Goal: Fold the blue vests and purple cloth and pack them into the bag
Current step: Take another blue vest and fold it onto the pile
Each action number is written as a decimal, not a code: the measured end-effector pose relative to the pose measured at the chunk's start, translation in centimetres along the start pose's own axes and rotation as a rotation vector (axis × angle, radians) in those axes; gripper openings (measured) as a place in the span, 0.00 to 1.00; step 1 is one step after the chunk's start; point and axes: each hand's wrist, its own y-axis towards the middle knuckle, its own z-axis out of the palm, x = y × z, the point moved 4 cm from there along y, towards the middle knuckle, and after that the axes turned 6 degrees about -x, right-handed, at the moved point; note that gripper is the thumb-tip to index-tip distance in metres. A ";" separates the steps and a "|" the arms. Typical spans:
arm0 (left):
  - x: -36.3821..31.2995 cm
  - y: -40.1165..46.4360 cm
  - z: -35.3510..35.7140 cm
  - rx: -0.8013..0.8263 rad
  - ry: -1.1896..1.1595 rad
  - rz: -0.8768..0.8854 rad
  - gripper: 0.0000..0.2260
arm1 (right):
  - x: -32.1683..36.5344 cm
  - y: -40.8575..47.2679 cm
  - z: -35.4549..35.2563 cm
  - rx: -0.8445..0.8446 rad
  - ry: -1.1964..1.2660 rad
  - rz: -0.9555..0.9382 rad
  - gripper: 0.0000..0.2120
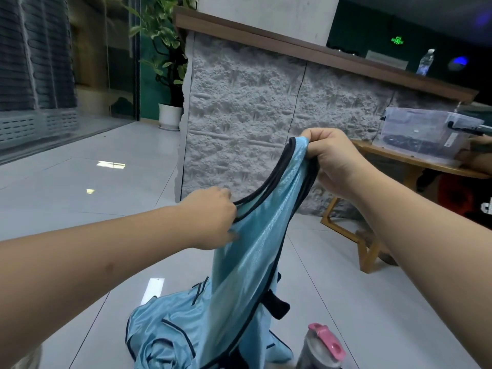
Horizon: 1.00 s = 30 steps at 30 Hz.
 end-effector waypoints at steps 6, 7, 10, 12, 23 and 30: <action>3.7 0.4 -0.1 0.067 -0.349 -0.068 0.20 | -0.2 1.1 -2.6 -0.217 -0.237 -0.024 0.19; 4.3 0.2 -0.3 0.043 -0.486 -0.087 0.16 | 0.0 1.5 -3.2 -0.278 -0.288 -0.028 0.19; 5.1 -0.5 -1.1 -0.101 -0.948 -0.145 0.06 | 1.1 2.5 -4.2 -0.408 -0.365 -0.095 0.19; 5.4 -0.6 -2.1 -0.197 -1.137 -0.149 0.05 | 2.0 2.7 -4.1 -0.413 -0.406 -0.172 0.18; 6.0 -1.6 -2.9 0.255 -1.535 -0.103 0.26 | 0.4 3.6 -4.7 -0.438 -0.193 0.057 0.20; 5.2 -1.7 -1.9 0.213 -1.692 -0.184 0.26 | -2.2 3.2 -4.0 -0.406 -0.013 0.212 0.18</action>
